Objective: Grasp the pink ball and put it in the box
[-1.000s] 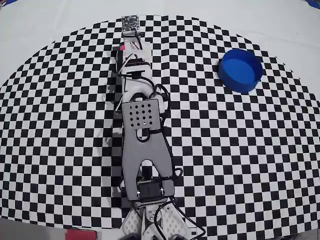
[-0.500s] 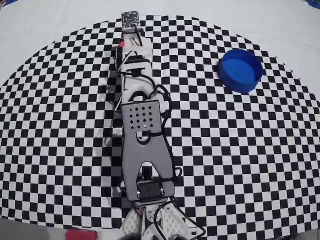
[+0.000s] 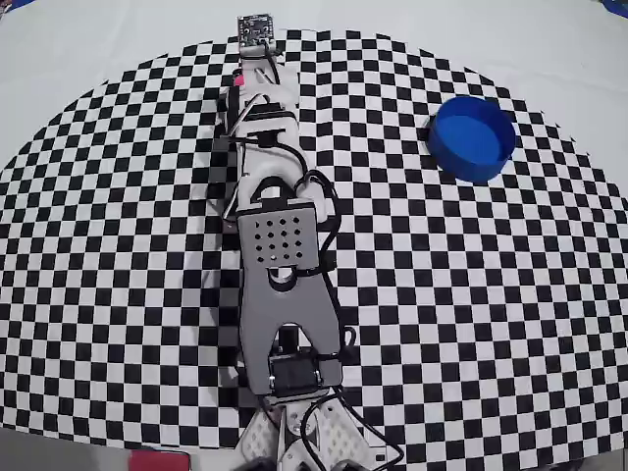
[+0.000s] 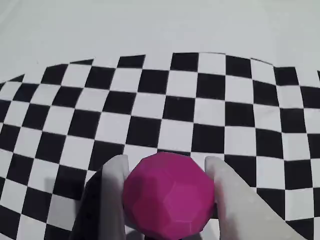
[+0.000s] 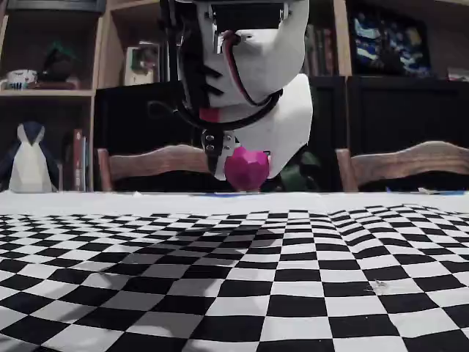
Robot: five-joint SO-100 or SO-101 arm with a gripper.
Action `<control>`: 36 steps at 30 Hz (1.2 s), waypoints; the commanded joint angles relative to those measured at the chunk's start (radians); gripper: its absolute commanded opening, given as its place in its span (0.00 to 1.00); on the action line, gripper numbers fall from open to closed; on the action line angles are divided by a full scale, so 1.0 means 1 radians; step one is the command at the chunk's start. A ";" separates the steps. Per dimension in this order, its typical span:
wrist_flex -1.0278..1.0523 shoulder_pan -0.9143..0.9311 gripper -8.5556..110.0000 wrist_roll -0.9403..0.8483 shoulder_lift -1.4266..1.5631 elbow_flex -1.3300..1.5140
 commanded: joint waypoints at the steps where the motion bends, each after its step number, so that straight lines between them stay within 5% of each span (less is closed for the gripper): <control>1: 0.003 0.008 0.07 0.003 0.112 0.015; 36: -0.003 0.130 0.07 0.005 0.434 0.308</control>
